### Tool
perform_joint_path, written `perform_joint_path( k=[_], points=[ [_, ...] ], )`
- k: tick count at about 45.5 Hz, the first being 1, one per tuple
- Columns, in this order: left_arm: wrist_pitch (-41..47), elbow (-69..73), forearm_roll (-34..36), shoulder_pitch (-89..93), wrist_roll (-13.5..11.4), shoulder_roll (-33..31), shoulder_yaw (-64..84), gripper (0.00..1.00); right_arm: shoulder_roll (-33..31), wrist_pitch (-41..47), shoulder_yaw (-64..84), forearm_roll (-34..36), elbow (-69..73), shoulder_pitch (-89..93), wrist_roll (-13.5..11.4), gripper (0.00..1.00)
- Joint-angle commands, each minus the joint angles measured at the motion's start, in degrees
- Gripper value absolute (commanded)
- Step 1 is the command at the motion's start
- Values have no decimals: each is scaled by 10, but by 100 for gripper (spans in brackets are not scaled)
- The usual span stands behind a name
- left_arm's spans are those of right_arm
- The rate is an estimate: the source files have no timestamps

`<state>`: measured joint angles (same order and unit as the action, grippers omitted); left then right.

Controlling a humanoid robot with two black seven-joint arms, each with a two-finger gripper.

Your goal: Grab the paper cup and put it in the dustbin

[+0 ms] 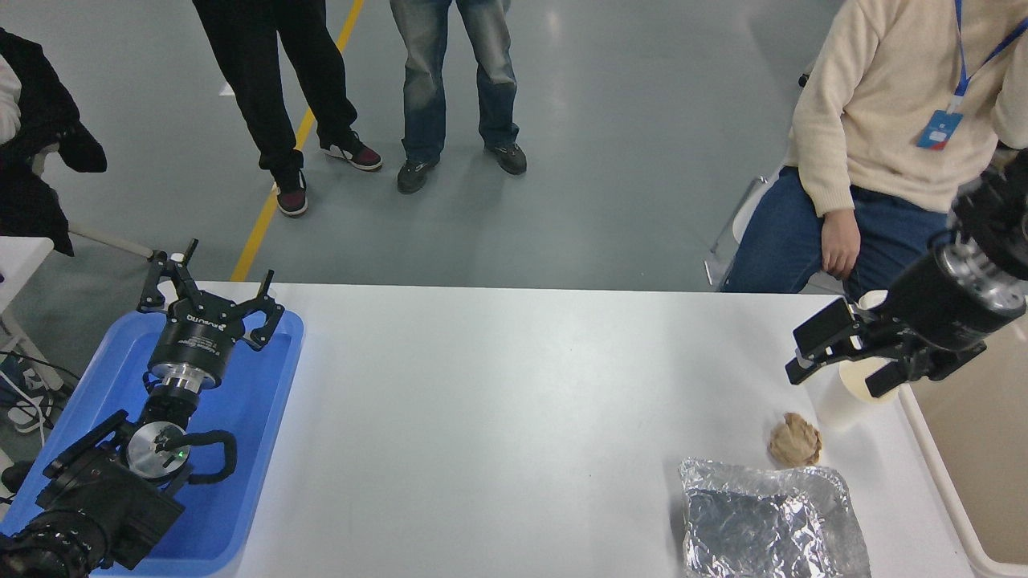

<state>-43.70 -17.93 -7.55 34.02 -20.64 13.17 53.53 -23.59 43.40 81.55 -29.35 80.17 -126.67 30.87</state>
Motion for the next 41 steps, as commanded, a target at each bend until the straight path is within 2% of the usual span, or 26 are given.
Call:
perform_joint_path(
  k=[1,10,21,27,34,41],
  points=[
    [0,0,0,0,1,0,0,100,16,16,-11,-16,38,-112,-2,100],
    [-1,0,0,1,1,-1,0,100,38,16,-9,-16,39,-125,-3,100],
    [-1,0,0,1,1,-1,0,100,35,16,11,-16,39,-158,-7,100],
    [-1,0,0,0,1,-1,0,100,36,16,33,0,39,-165,-47,98],
    [-1,0,0,0,1,-1,0,100,35,16,55,71,38,-165,-104,95],
    [-1,0,0,1,1,-1,0,100,33,16,55,91,37,-156,-128,93]
  ],
)
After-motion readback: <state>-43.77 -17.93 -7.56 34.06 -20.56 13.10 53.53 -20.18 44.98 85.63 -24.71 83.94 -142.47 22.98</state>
